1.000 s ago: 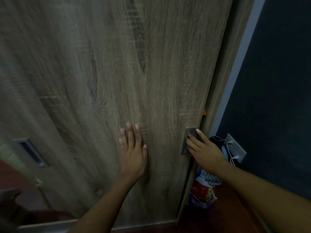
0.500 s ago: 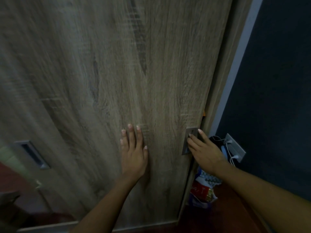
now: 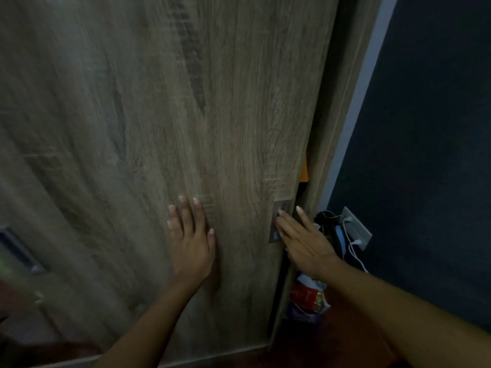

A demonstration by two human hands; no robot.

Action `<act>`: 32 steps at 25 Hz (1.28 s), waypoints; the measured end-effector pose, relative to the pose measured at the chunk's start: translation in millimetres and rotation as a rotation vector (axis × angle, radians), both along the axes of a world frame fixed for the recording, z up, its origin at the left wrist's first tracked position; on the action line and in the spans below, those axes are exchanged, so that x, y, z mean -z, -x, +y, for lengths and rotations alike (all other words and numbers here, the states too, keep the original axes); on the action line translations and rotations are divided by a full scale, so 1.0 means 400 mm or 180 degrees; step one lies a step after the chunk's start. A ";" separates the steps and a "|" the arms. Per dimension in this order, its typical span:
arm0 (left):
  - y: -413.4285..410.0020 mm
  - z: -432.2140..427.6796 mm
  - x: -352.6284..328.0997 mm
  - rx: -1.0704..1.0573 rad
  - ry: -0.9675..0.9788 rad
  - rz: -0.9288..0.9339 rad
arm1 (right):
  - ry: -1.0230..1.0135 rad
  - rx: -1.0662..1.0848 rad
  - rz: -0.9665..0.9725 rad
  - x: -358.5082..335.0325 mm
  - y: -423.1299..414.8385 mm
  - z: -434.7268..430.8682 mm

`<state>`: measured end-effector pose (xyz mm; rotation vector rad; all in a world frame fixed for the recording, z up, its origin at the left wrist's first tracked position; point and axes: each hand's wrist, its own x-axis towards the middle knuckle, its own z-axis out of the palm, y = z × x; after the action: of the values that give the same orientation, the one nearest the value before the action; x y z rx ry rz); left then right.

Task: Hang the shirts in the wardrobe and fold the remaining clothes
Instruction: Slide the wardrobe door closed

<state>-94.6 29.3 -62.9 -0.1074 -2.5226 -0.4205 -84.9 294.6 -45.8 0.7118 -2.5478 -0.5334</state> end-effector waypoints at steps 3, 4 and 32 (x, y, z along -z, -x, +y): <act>0.001 -0.007 0.009 0.0031 0.0022 0.0016 | 0.1331 -0.0565 0.0315 -0.032 -0.015 -0.025; 0.003 -0.010 0.011 0.0045 0.0041 0.0015 | 0.2076 -0.0574 0.0404 -0.054 -0.021 -0.044; 0.006 -0.049 -0.006 0.0114 0.0102 -0.0055 | 0.5425 0.0354 -0.1110 -0.215 0.055 -0.119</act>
<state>-96.9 9.7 -60.4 -0.1620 -2.5482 -0.3967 -107.0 246.9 40.3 -0.0401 -2.2092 1.6749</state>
